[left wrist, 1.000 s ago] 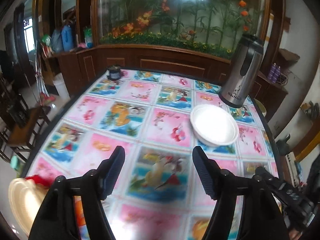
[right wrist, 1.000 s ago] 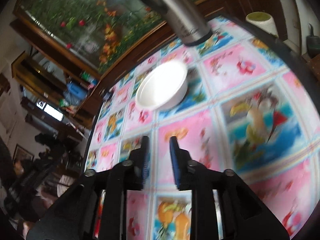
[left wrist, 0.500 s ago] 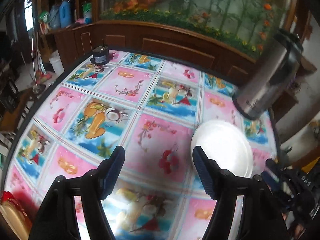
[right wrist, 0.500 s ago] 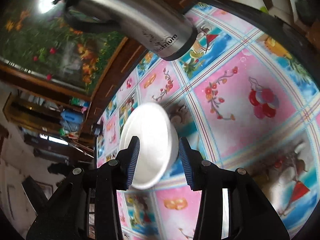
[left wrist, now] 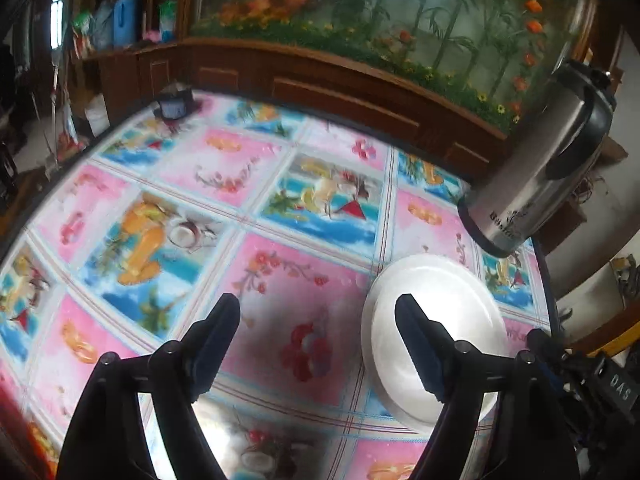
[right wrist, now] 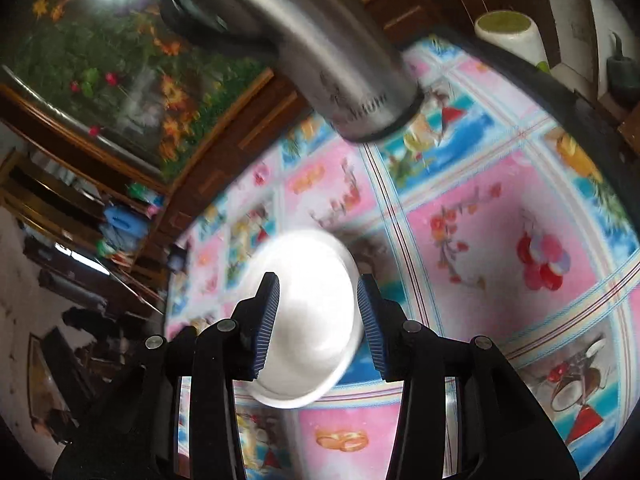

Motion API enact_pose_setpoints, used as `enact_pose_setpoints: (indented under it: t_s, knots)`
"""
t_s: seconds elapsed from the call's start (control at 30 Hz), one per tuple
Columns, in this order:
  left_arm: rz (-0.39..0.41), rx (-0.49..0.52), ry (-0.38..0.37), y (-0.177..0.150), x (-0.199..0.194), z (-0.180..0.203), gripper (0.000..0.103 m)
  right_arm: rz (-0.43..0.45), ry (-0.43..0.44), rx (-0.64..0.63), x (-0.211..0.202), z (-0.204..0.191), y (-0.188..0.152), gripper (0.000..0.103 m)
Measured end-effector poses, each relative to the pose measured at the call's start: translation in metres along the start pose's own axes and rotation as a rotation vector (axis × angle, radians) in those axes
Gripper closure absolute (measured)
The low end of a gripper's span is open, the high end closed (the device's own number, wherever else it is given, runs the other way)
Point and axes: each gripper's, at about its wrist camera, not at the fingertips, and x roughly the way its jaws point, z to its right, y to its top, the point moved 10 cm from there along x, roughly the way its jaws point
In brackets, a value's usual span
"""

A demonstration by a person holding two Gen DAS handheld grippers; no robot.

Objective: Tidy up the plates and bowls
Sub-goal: 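Move the right gripper to the white plate beside the steel thermos, then grasp the rim of the white plate with the right gripper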

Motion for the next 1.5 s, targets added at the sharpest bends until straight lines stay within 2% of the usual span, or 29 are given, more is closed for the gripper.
enact_pose_setpoints:
  t_s: [0.03, 0.07, 0.17, 0.23, 0.53, 0.87, 1.17, 1.5]
  knots:
    - [-0.072, -0.01, -0.045, -0.007, 0.011, 0.002, 0.023, 0.001, 0.003, 0.004, 0.0, 0.001, 0.0, 0.063]
    - [-0.1, -0.014, -0.073, -0.01, 0.015, 0.004, 0.023, 0.017, -0.01, 0.005, -0.002, 0.003, 0.002, 0.063]
    - [-0.1, -0.01, -0.068, -0.008, 0.015, 0.001, 0.023, 0.028, -0.03, 0.006, -0.006, 0.009, 0.005, 0.063]
    - [-0.123, -0.026, -0.091, -0.009, 0.017, -0.001, 0.023, 0.026, -0.037, 0.017, -0.006, 0.013, 0.006, 0.063]
    - [-0.2, -0.033, -0.125, -0.023, 0.031, 0.002, 0.023, -0.028, -0.066, -0.001, 0.012, 0.009, -0.007, 0.063]
    - [-0.25, -0.02, -0.207, -0.036, 0.034, 0.022, 0.023, -0.042, -0.083, 0.001, 0.018, 0.011, -0.011, 0.063]
    - [-0.222, -0.04, -0.246, -0.033, 0.028, 0.023, 0.025, -0.052, -0.076, 0.013, 0.02, 0.013, -0.014, 0.063]
    - [-0.238, -0.028, -0.23, -0.038, 0.036, 0.021, 0.064, -0.049, -0.083, 0.015, 0.025, 0.011, -0.016, 0.063]
